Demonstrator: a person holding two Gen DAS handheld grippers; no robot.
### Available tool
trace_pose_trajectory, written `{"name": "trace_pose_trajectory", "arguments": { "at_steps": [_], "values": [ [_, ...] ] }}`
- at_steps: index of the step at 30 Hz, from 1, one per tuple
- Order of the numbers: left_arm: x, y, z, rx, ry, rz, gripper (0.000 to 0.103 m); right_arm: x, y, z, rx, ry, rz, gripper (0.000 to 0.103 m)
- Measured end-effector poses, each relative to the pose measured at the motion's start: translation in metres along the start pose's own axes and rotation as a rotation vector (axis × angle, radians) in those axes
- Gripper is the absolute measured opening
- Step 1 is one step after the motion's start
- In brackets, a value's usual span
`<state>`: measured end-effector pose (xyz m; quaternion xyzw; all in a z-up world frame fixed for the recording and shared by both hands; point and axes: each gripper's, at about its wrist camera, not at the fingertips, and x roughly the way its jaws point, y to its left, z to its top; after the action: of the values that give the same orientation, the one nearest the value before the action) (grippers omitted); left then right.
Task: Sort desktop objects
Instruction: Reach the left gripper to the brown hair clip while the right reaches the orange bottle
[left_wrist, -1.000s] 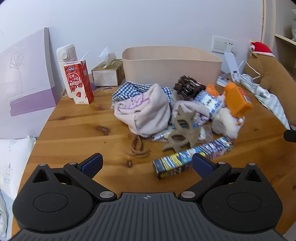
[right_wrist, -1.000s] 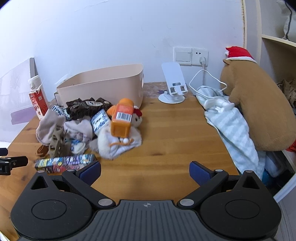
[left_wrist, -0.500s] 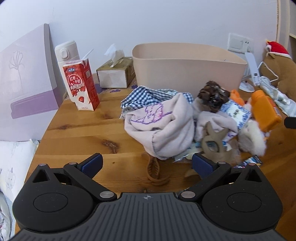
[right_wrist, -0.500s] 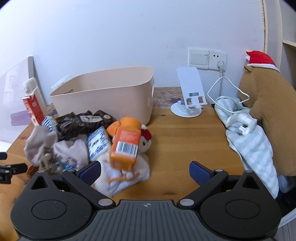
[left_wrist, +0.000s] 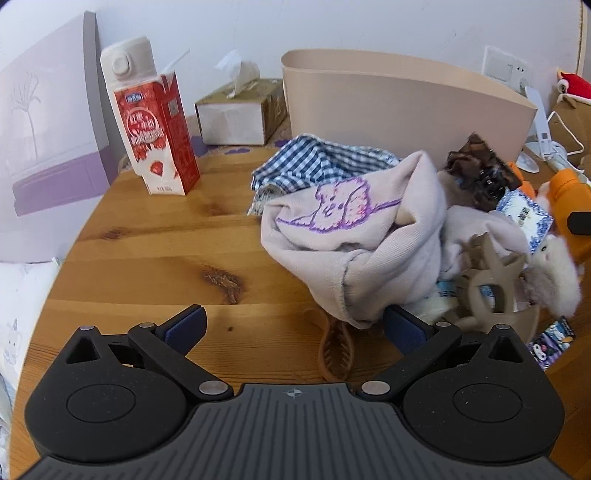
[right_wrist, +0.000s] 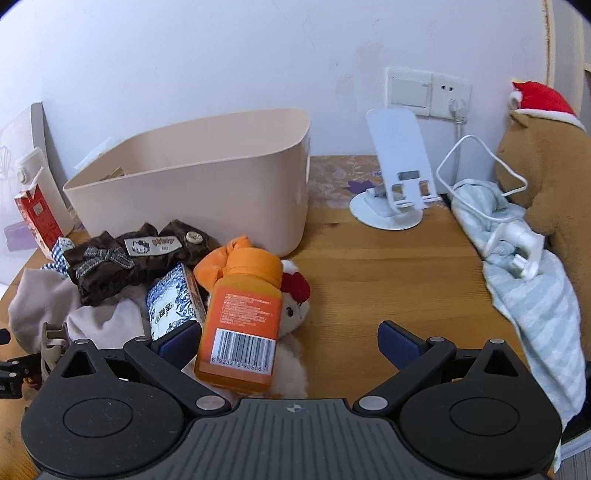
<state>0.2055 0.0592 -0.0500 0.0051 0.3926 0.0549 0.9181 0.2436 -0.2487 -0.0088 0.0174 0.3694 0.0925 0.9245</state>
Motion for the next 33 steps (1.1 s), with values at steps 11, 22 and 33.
{"name": "trace_pose_trajectory", "arguments": {
  "at_steps": [11,22,33],
  "values": [
    [0.005,-0.003,-0.001,0.037,-0.021,-0.019,0.094,0.016,0.004,0.001,-0.011,0.037,0.049,0.087],
    [-0.002,-0.002,-0.005,0.026,-0.002,-0.096,0.045,0.013,0.010,-0.001,-0.057,-0.001,0.076,0.055],
    [-0.012,0.004,-0.014,0.003,0.000,-0.111,0.041,0.011,0.007,-0.004,-0.054,-0.042,0.139,0.037]
  ]
}}
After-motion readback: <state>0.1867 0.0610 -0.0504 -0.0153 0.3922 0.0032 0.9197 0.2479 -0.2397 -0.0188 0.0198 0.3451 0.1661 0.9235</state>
